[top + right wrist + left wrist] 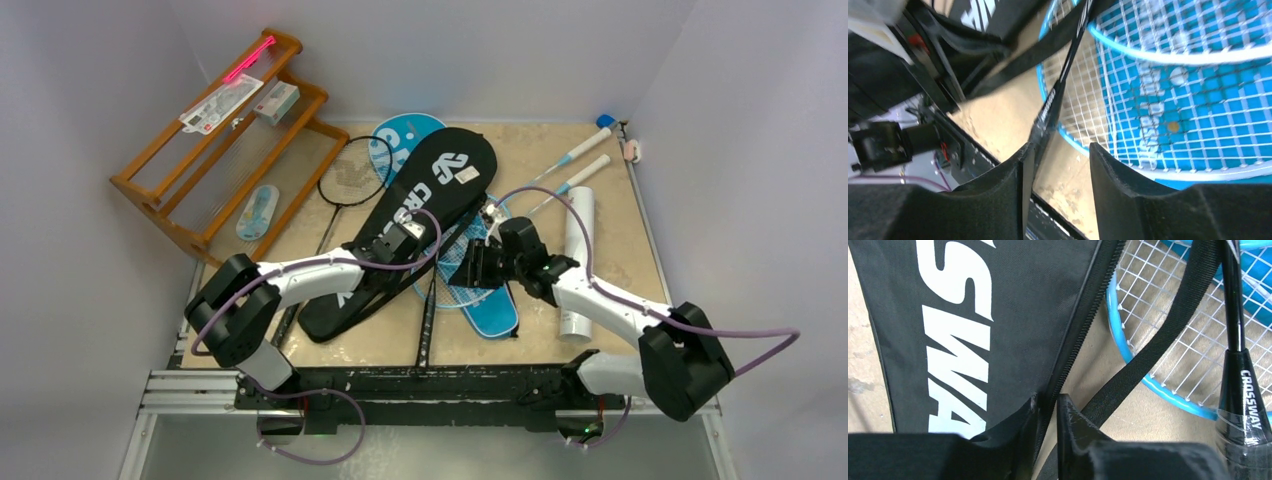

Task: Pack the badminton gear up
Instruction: Place the racket in the racket bag.

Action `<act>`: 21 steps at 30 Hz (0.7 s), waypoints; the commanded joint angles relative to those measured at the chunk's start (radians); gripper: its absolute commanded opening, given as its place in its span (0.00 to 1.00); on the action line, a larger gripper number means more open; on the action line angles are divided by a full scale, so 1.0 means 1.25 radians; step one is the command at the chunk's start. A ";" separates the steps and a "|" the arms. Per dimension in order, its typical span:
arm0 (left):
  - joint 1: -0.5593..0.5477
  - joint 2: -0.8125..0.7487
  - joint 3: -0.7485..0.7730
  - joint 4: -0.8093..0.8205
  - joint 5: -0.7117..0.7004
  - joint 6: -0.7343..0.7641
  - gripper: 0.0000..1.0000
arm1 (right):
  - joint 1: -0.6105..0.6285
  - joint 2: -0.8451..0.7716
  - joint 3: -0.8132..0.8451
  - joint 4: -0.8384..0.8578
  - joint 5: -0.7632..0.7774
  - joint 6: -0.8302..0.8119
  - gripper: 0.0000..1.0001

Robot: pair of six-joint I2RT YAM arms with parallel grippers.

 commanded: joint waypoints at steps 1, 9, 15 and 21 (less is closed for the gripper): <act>-0.005 -0.046 0.042 -0.024 -0.027 -0.007 0.11 | 0.047 -0.011 -0.035 0.038 -0.055 0.019 0.51; -0.004 -0.078 0.091 -0.070 0.010 -0.015 0.00 | 0.171 0.020 -0.078 0.128 -0.025 0.115 0.70; -0.004 -0.102 0.114 -0.099 0.022 -0.028 0.00 | 0.203 0.103 -0.113 0.242 0.005 0.200 0.63; -0.004 -0.113 0.135 -0.108 0.058 -0.041 0.00 | 0.209 0.188 -0.090 0.318 0.011 0.243 0.50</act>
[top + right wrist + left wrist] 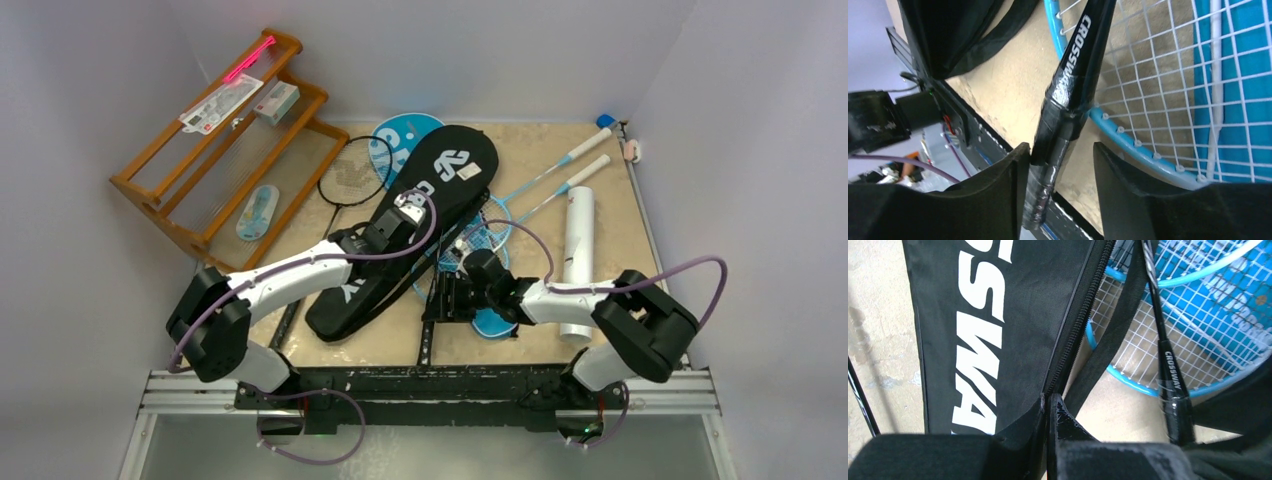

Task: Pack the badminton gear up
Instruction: Place the racket in the racket bag.

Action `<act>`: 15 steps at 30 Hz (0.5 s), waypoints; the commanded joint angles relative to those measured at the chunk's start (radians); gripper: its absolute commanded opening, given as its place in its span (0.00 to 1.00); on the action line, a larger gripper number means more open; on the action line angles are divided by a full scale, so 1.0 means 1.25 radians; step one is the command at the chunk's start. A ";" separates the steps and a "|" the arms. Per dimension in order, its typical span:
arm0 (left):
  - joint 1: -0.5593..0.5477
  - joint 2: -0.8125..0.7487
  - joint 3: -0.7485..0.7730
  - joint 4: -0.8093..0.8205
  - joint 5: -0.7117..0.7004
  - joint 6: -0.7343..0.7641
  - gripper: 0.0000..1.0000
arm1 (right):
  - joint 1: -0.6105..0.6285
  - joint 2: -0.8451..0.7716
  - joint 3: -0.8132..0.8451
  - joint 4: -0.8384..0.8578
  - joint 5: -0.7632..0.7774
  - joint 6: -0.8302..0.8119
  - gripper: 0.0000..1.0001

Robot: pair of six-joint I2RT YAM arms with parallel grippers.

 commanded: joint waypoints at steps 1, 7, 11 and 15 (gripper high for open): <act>-0.004 -0.032 0.044 0.000 0.049 -0.027 0.00 | 0.006 0.036 0.026 0.095 0.017 0.055 0.45; -0.003 -0.052 0.041 0.039 0.160 -0.062 0.00 | 0.006 -0.005 0.058 0.063 0.036 0.054 0.10; -0.003 -0.072 0.045 0.045 0.197 -0.085 0.00 | 0.007 -0.024 0.089 0.049 0.034 0.037 0.04; -0.003 -0.096 0.061 0.014 0.193 -0.094 0.00 | 0.006 -0.018 0.125 0.050 0.009 0.030 0.03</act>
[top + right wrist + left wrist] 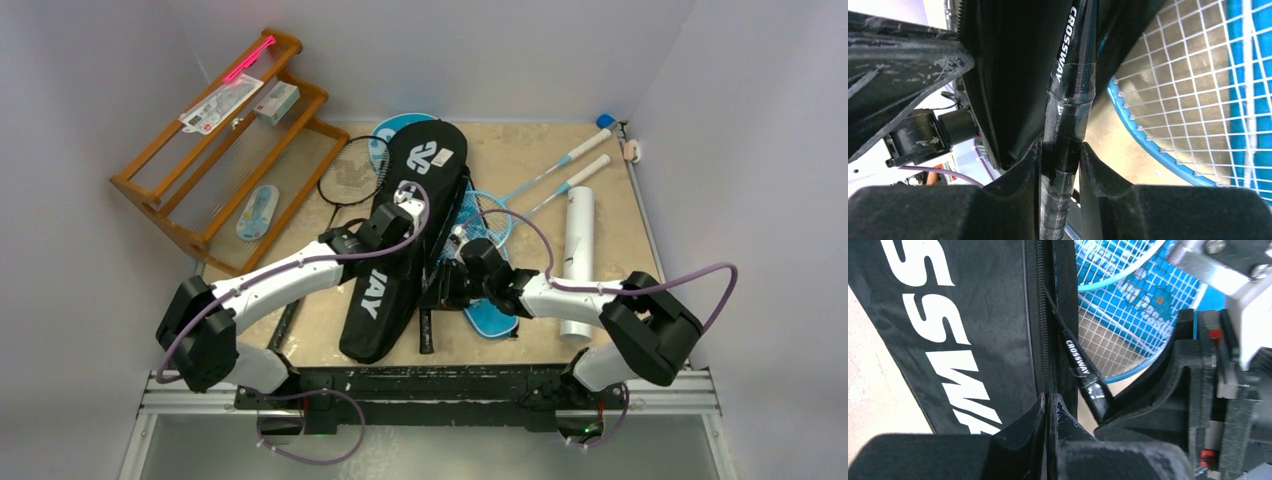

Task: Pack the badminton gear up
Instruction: Place the racket in the racket bag.

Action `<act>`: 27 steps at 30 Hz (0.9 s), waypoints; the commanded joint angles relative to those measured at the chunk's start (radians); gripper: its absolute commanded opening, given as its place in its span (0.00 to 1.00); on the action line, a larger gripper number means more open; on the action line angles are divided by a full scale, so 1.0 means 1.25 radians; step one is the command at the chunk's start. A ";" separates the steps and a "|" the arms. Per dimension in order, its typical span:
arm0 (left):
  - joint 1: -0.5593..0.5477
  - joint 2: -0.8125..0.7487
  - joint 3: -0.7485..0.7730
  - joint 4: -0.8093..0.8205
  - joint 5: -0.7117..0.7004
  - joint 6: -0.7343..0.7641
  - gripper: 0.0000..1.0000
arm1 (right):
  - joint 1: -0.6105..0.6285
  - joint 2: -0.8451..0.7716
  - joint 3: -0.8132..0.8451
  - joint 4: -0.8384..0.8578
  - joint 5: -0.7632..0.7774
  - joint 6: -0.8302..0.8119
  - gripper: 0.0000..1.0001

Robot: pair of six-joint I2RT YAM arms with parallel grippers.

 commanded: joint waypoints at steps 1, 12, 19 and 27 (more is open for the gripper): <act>-0.003 -0.058 0.050 -0.005 0.043 -0.033 0.00 | 0.005 -0.015 0.076 0.044 -0.010 -0.035 0.03; 0.005 -0.104 0.005 0.119 0.224 -0.085 0.00 | 0.004 0.010 0.095 0.093 0.020 -0.068 0.01; 0.004 -0.072 0.018 -0.025 0.046 -0.064 0.34 | 0.005 -0.047 0.030 0.162 0.015 -0.096 0.01; -0.001 -0.065 -0.039 -0.064 -0.034 -0.098 0.56 | 0.004 -0.068 0.027 0.182 -0.004 -0.114 0.00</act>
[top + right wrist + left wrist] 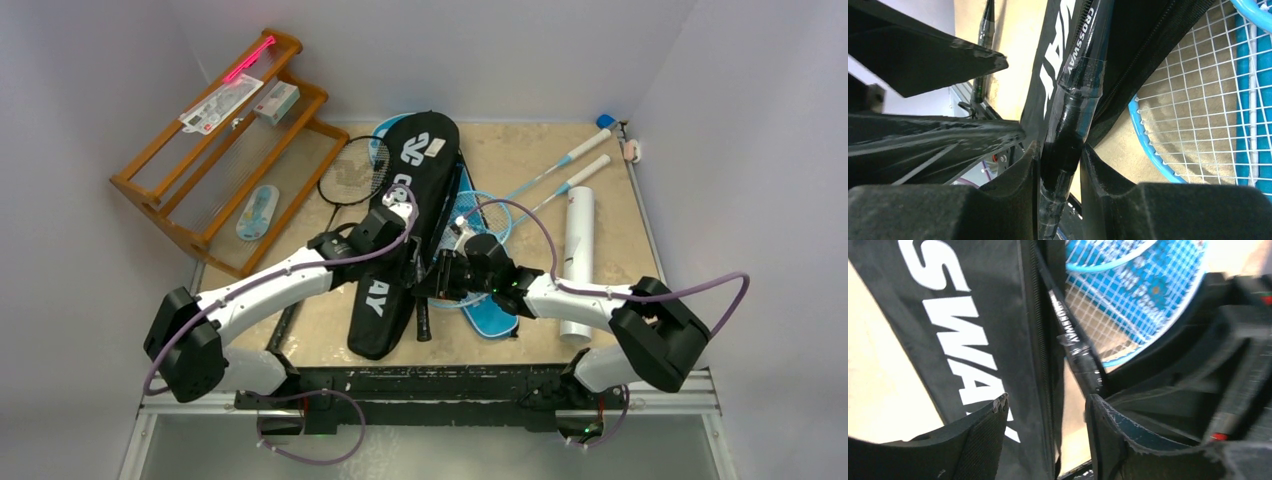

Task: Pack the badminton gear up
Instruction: Place the racket in the racket bag.

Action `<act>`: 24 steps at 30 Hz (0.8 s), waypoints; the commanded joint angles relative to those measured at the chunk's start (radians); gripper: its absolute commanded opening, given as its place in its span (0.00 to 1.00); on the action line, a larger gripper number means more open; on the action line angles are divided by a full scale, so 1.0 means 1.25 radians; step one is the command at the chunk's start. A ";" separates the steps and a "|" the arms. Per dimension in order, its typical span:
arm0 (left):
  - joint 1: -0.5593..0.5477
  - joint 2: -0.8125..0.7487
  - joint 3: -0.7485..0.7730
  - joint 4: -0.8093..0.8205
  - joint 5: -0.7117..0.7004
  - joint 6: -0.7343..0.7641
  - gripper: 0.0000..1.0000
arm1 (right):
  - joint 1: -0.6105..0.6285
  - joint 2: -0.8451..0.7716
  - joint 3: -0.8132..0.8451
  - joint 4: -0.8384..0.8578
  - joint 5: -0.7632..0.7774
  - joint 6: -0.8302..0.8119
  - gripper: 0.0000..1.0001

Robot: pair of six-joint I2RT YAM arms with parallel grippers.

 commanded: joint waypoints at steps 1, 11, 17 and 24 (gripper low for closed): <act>-0.004 0.013 -0.031 -0.030 -0.059 -0.027 0.58 | 0.007 -0.034 0.013 0.128 -0.032 -0.080 0.00; -0.021 0.081 -0.048 0.038 -0.043 -0.030 0.67 | 0.006 -0.036 0.015 0.128 -0.035 -0.082 0.00; -0.022 0.142 -0.029 -0.006 -0.116 -0.045 0.61 | 0.006 -0.036 0.017 0.125 -0.036 -0.084 0.00; -0.021 0.121 -0.018 -0.021 -0.183 -0.051 0.08 | 0.005 -0.041 0.014 0.108 -0.032 -0.090 0.00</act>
